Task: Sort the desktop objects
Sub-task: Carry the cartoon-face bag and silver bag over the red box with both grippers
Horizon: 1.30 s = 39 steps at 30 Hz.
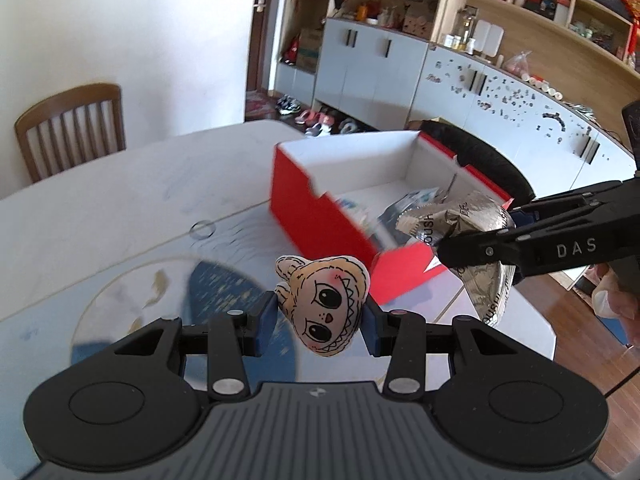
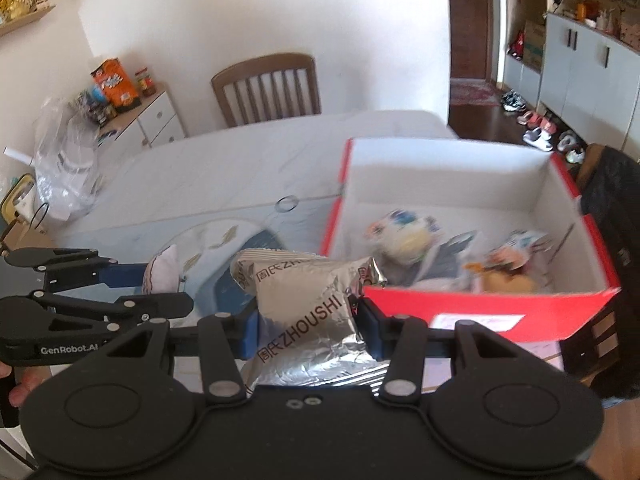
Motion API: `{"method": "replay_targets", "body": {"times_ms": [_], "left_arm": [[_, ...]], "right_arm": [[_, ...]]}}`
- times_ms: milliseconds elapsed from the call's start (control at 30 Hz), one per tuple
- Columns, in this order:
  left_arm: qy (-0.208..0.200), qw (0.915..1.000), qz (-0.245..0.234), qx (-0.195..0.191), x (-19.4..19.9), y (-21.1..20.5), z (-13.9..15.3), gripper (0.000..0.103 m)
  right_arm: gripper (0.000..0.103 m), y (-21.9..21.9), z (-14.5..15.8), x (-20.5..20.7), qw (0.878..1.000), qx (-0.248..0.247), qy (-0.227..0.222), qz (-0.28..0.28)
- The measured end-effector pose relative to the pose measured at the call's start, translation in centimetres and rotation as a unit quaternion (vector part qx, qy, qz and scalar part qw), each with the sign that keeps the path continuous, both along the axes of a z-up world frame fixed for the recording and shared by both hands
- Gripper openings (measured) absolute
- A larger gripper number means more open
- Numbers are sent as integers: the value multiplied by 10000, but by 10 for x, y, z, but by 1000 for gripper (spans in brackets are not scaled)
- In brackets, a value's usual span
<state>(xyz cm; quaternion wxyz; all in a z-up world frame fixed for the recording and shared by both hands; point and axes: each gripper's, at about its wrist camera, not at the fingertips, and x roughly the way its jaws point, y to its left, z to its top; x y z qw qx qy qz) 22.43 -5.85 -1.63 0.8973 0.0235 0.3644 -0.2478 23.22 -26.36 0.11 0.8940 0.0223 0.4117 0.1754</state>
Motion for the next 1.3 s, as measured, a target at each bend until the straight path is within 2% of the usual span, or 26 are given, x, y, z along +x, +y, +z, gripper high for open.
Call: {"method": "replay_targets", "body": {"times_ms": [333, 533, 667, 933, 1300], "left_arm": [[-105, 9997, -193, -85, 24, -63, 12, 42], [-264, 9990, -351, 94, 43, -97, 18, 42], [-227, 9985, -428, 246, 59, -115, 18, 42], [102, 9972, -497, 545, 100, -145, 3, 42], [669, 9926, -379, 937, 137, -163, -29, 42]], "right_arm": [[49, -62, 9, 24, 9996, 33, -189, -197], [49, -88, 13, 44, 9992, -47, -310, -262], [49, -99, 10, 59, 9991, -72, -300, -279], [49, -110, -7, 95, 9994, -175, -99, -290], [49, -116, -46, 137, 9985, -303, 295, -353]]}}
